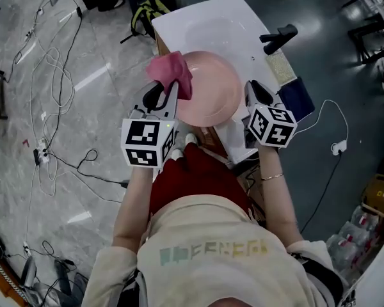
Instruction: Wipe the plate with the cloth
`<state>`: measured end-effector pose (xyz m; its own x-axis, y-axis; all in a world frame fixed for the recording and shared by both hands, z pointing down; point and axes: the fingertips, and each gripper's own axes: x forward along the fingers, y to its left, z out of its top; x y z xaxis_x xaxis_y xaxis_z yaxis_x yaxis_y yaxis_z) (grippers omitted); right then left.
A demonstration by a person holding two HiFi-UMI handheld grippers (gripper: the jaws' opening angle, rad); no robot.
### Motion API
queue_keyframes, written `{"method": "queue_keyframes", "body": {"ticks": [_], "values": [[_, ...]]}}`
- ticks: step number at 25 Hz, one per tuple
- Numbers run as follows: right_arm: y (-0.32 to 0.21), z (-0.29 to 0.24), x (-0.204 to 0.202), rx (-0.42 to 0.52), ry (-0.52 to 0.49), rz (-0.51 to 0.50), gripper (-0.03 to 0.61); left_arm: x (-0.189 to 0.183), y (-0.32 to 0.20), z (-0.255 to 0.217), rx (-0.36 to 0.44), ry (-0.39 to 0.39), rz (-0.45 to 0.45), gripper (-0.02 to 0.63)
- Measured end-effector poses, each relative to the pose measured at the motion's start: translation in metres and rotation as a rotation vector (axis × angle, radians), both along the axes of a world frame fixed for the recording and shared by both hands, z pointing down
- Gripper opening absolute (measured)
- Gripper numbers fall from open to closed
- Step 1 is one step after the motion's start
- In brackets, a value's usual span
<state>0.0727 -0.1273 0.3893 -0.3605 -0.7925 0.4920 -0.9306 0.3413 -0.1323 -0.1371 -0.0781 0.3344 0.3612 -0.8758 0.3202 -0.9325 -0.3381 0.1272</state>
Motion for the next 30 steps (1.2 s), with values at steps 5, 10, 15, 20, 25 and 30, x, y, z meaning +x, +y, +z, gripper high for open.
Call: {"method": "queue_keyframes", "body": {"ticks": [5, 10, 15, 20, 25, 30], "values": [[-0.013, 0.023, 0.014, -0.092, -0.074, 0.017, 0.108, 0.009, -0.028, 0.005, -0.018, 0.001, 0.020, 0.067], [-0.016, 0.045, 0.017, -0.177, -0.149, 0.011, 0.124, 0.021, -0.054, 0.010, -0.036, -0.004, 0.053, 0.067], [-0.013, 0.060, 0.012, -0.244, -0.224, -0.023, 0.124, 0.043, -0.076, 0.013, -0.054, -0.024, 0.092, 0.067], [-0.009, 0.080, 0.013, -0.309, -0.255, -0.039, 0.124, 0.069, -0.090, 0.025, -0.086, -0.041, 0.135, 0.067], [-0.013, 0.086, 0.014, -0.327, -0.273, -0.024, 0.124, 0.085, -0.096, 0.040, -0.127, -0.046, 0.168, 0.067], [-0.018, 0.090, 0.012, -0.346, -0.264, -0.050, 0.123, 0.094, -0.101, 0.049, -0.148, -0.057, 0.192, 0.067]]}}
